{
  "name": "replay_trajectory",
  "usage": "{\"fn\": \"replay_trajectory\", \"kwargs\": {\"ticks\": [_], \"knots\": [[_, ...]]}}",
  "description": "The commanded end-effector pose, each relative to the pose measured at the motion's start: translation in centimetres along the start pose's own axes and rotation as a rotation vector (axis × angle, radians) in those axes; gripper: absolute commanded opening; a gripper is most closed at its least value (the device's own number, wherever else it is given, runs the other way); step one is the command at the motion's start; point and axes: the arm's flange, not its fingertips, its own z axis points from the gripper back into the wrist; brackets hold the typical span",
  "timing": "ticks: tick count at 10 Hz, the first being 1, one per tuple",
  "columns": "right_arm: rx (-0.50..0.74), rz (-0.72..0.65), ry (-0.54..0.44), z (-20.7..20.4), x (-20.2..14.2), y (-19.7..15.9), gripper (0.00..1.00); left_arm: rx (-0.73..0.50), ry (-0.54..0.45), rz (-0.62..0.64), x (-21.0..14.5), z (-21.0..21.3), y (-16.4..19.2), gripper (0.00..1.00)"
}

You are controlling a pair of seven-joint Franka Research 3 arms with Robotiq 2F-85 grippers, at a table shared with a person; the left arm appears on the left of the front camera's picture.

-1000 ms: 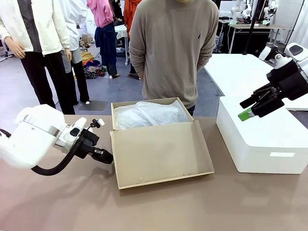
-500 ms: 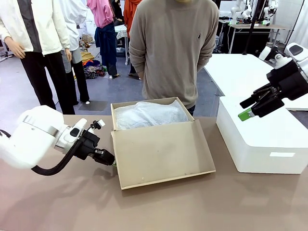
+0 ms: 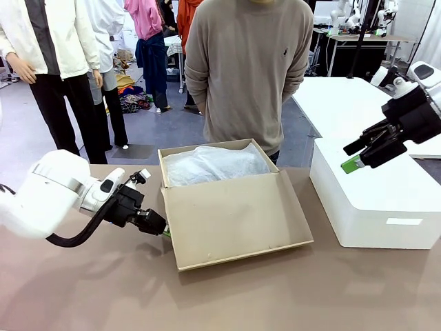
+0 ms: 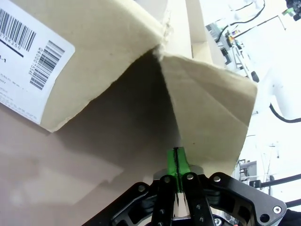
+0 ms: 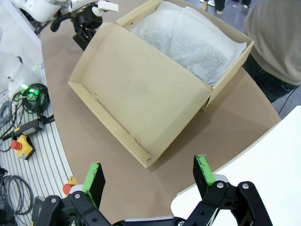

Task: Pack the shoes into the box.
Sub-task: Close the Shoes Box.

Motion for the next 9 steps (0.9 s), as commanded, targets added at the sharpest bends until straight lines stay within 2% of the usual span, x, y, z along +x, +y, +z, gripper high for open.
{"fn": "replay_trajectory", "kwargs": {"ticks": [1,9], "knots": [[0.012,0.021,-0.031,-0.1,0.0,-0.3,1.0,-0.062,-0.017,0.034,0.6,0.1,0.1,0.0],[0.012,0.021,-0.031,-0.1,0.0,-0.3,1.0,-0.199,-0.081,0.073,2.4,0.5,-0.8,0.0]]}}
